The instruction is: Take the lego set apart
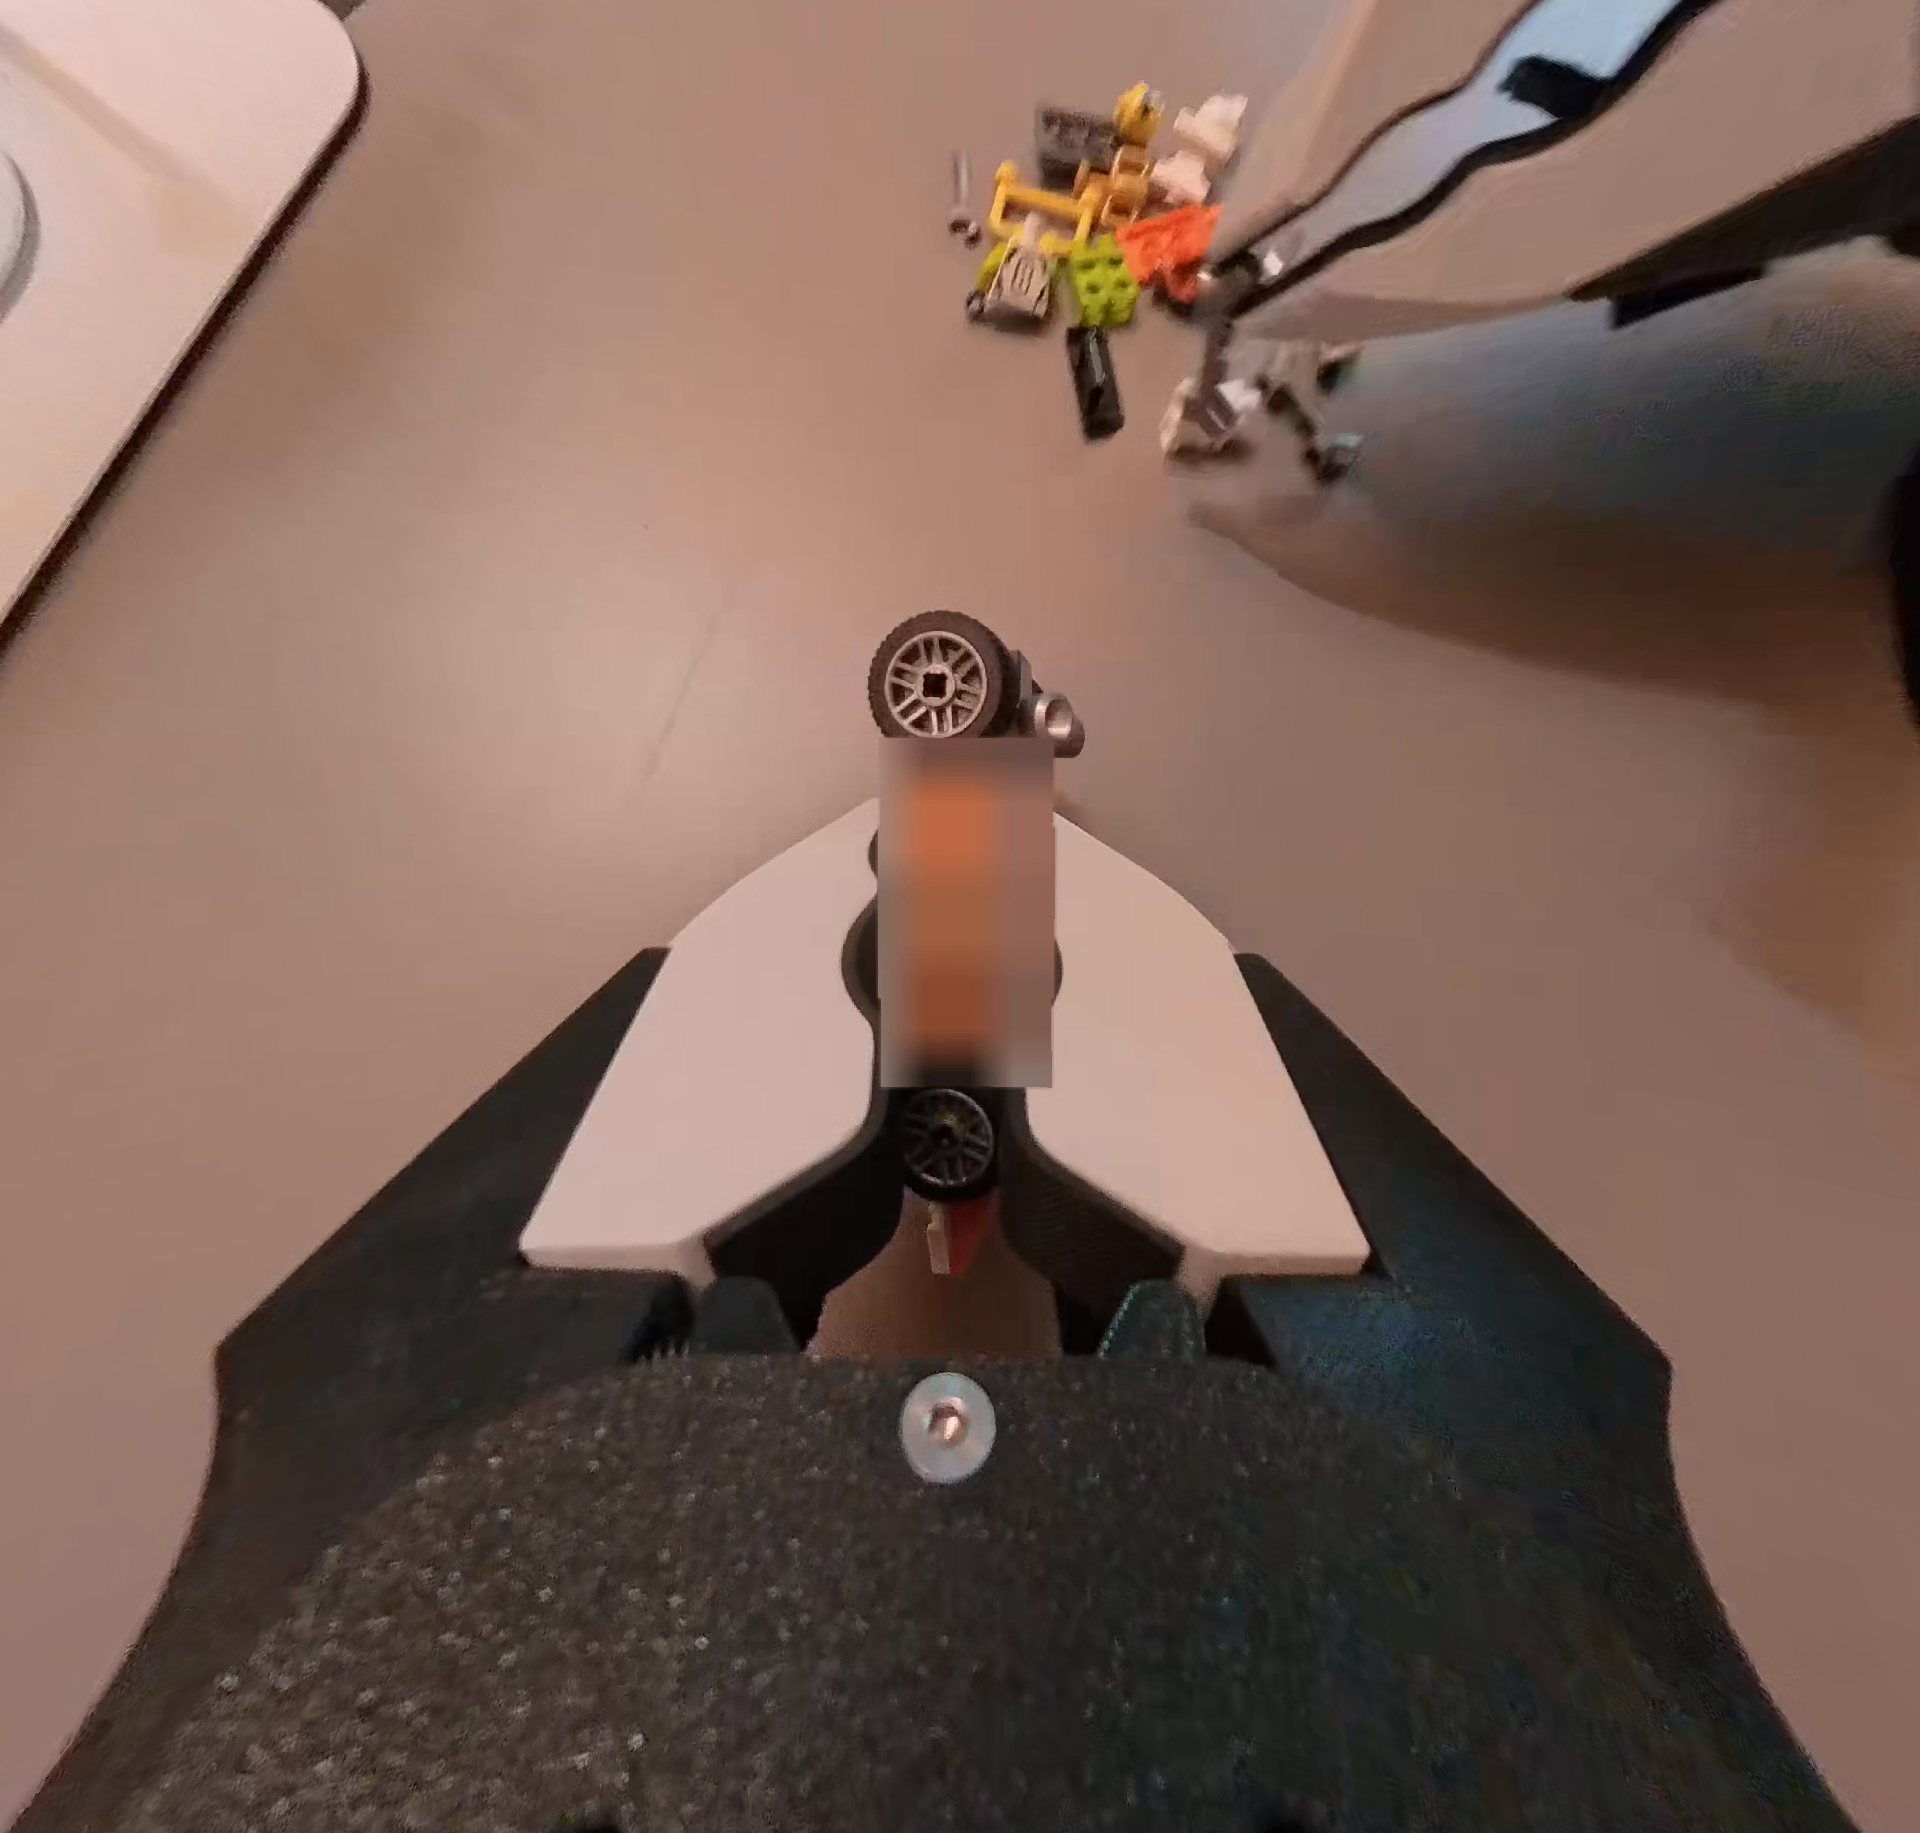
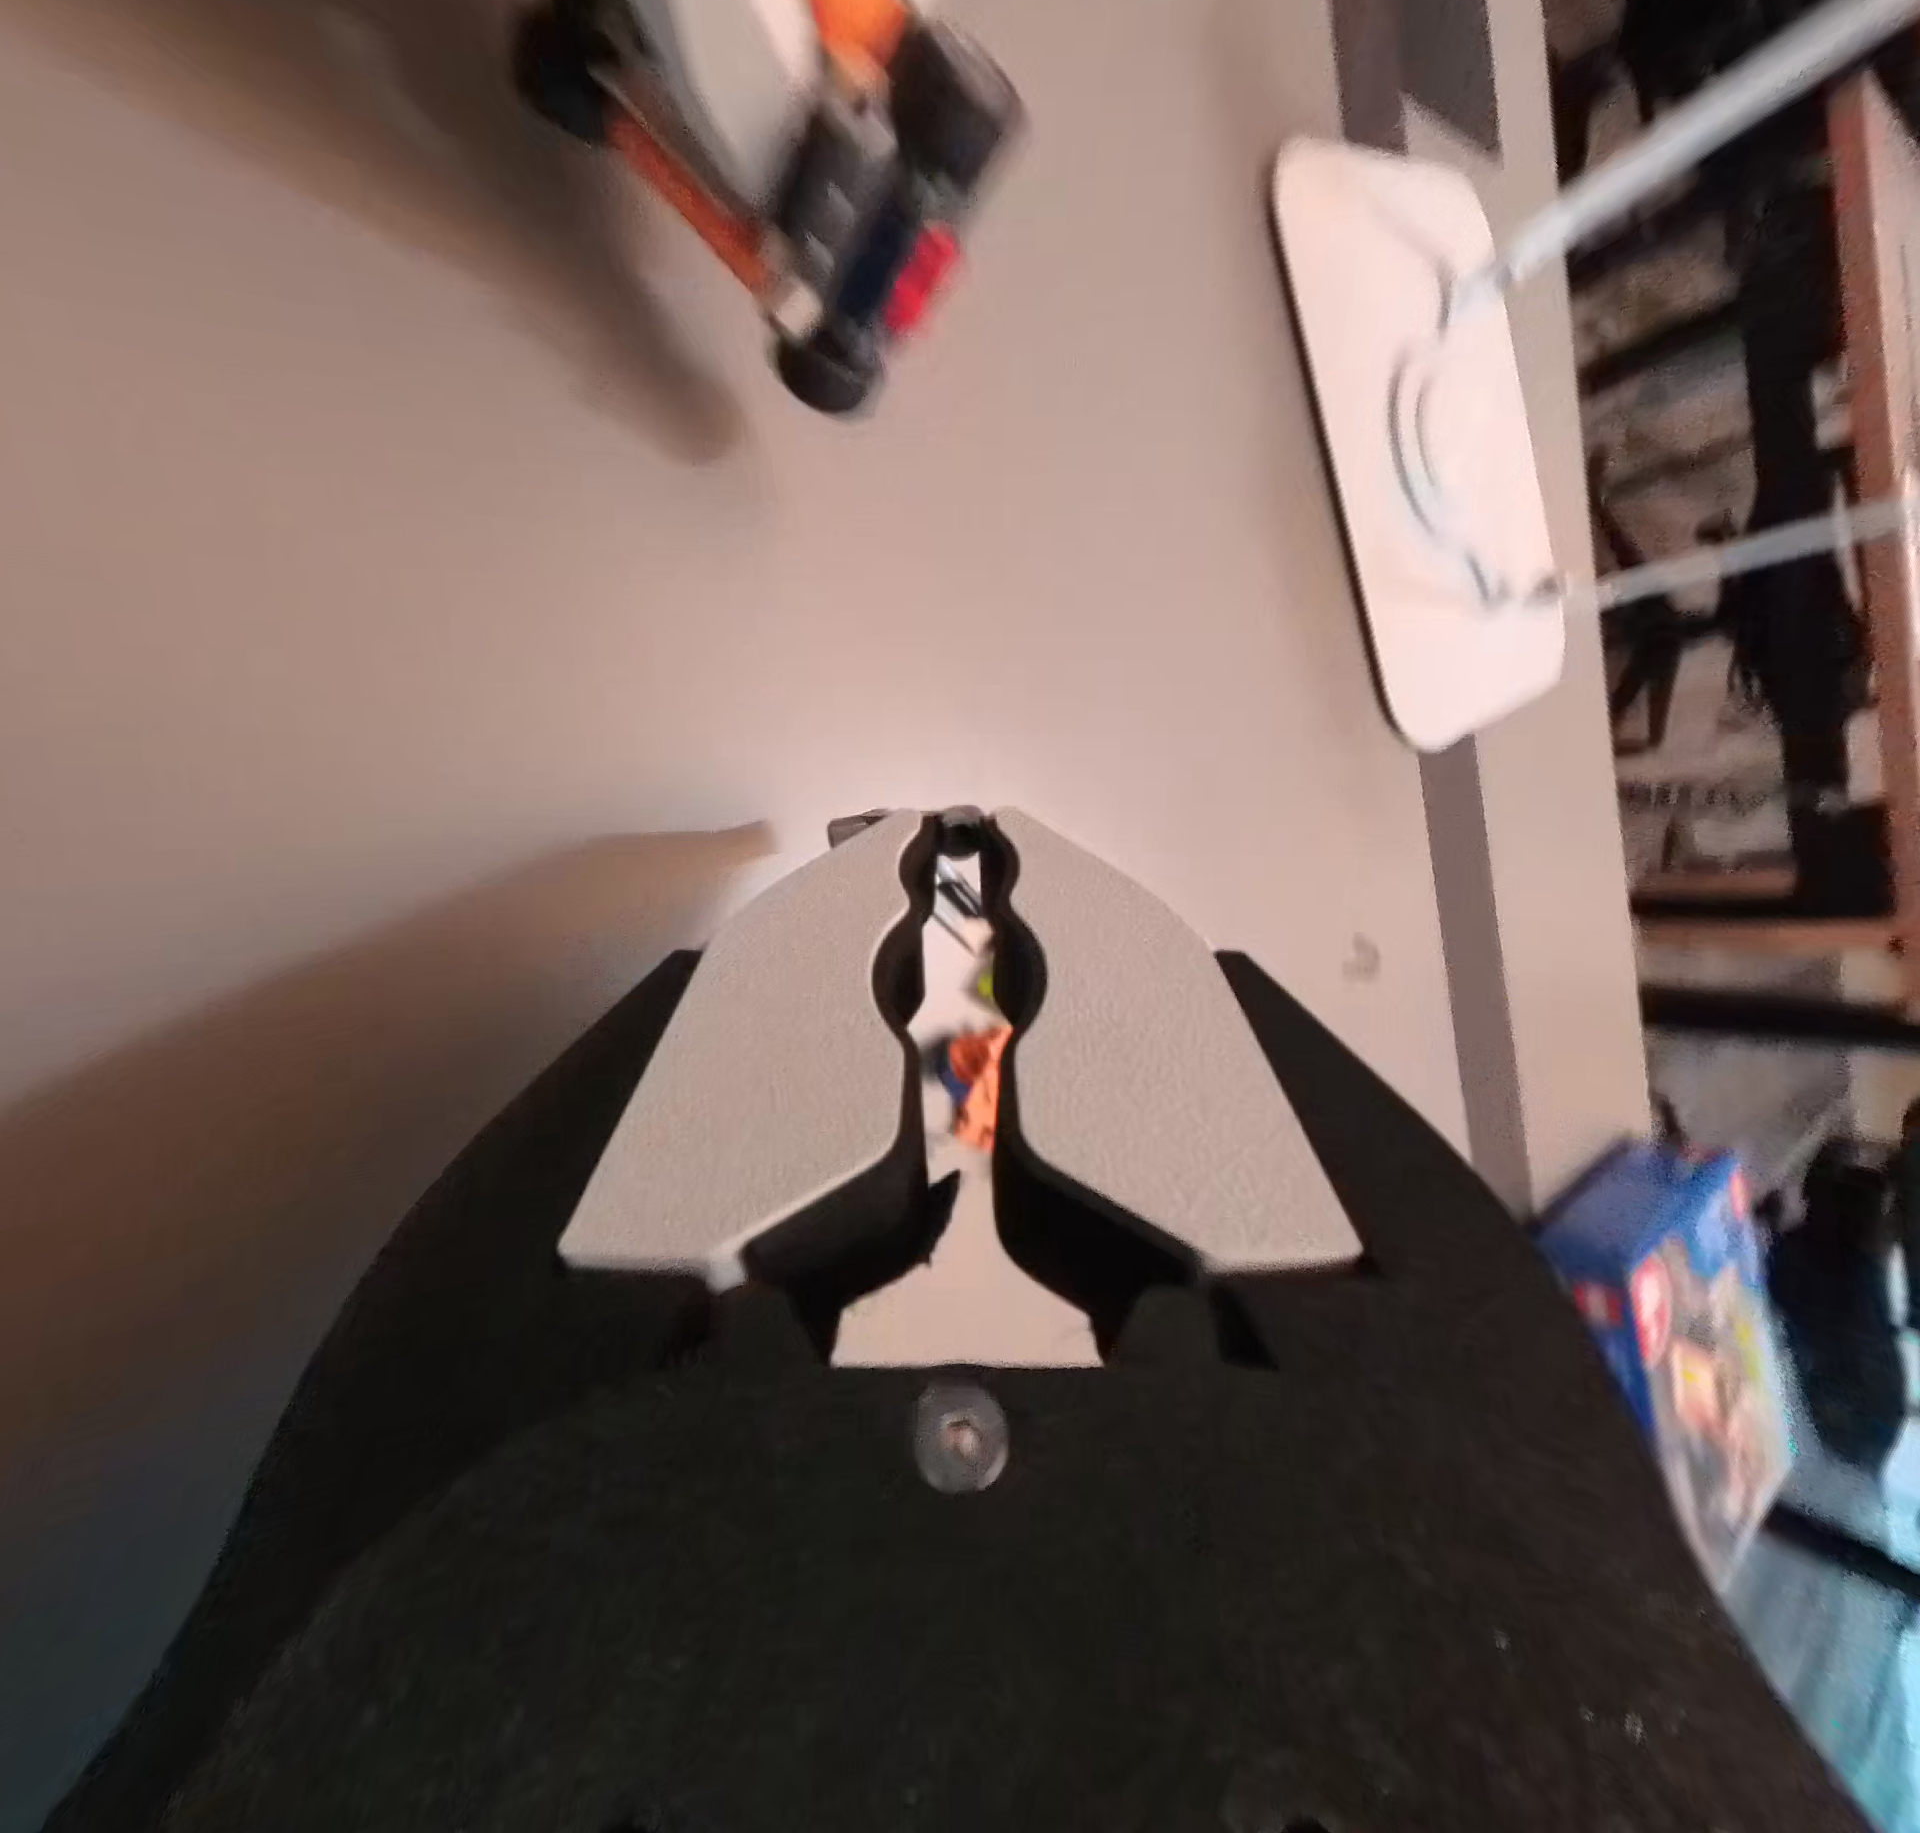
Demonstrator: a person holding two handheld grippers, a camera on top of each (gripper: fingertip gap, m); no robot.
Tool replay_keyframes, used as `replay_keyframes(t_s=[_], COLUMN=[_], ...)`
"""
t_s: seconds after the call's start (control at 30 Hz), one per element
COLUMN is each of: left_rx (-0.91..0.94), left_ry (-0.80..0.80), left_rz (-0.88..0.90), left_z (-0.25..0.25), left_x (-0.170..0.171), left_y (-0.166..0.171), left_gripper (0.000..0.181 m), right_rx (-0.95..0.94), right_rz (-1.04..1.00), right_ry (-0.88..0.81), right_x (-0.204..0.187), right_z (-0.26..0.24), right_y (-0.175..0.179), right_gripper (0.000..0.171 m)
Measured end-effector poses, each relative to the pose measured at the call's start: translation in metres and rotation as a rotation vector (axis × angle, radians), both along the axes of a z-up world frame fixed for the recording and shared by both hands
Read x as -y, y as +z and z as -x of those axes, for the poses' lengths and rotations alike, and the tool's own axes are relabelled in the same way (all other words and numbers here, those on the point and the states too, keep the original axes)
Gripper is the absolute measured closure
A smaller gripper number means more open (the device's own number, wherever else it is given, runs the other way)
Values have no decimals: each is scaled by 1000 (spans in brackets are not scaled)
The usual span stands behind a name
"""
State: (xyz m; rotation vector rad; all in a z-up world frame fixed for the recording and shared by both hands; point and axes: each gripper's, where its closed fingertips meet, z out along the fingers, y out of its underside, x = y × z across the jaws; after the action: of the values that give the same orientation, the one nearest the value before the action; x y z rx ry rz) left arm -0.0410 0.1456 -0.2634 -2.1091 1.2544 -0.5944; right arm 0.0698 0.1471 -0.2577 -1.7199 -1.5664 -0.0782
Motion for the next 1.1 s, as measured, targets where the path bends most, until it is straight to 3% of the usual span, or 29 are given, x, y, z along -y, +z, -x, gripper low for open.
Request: replay_keyframes(t_s=[0.17, 0.27, 0.47, 0.57, 1.1], left_rx=[170, 151, 131, 116, -12], left_ry=[-2, -6, -14, 20, 164], left_rz=[-3, -15, -4, 2, -184], left_z=[-26, -30, -34, -34, -24], left_x=[4, 6, 10, 8, -10], left_y=[11, 4, -2, -4, 1], left_gripper=[165, 164, 165, 165, 164], right_rx=[-40, -57, -223, -198, -185], right_rz=[133, 178, -16, -177, -239], right_ry=[-137, -161, 49, 128, -54], right_x=[-11, -12, 4, 12, -6], right_z=[-39, -43, 26, 59, 78], right_y=[-18, -26, 21, 32, 23], right_gripper=[163, 154, 156, 159, 158])
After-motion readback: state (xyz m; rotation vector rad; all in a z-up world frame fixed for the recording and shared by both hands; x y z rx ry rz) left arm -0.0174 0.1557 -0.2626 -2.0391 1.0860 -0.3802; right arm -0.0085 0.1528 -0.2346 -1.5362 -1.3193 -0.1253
